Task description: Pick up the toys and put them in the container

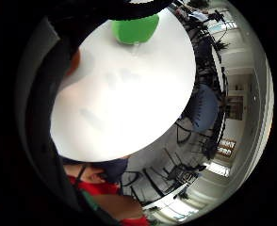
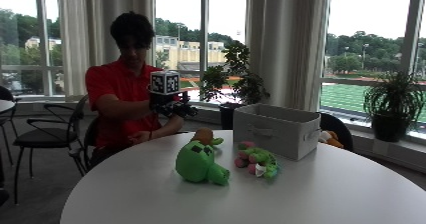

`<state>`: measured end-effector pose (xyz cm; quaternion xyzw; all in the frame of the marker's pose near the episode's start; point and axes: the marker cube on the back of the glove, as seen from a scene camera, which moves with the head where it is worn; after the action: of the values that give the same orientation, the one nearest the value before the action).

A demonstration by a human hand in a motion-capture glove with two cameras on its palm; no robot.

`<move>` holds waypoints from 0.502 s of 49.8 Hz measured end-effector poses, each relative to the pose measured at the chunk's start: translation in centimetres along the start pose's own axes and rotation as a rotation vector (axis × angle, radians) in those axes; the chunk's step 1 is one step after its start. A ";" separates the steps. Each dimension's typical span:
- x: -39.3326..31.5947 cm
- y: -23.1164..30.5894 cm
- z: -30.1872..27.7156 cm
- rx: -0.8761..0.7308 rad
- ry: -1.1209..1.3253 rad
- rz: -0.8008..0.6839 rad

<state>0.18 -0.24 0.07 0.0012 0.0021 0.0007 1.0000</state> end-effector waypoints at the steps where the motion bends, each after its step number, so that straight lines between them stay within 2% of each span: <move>1: 0.1 -0.1 0.0 0.001 0.003 0.000; 25: -0.1 -1.3 0.4 0.017 0.060 -0.015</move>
<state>0.04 -1.50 0.48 0.0095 0.0323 -0.0067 0.9994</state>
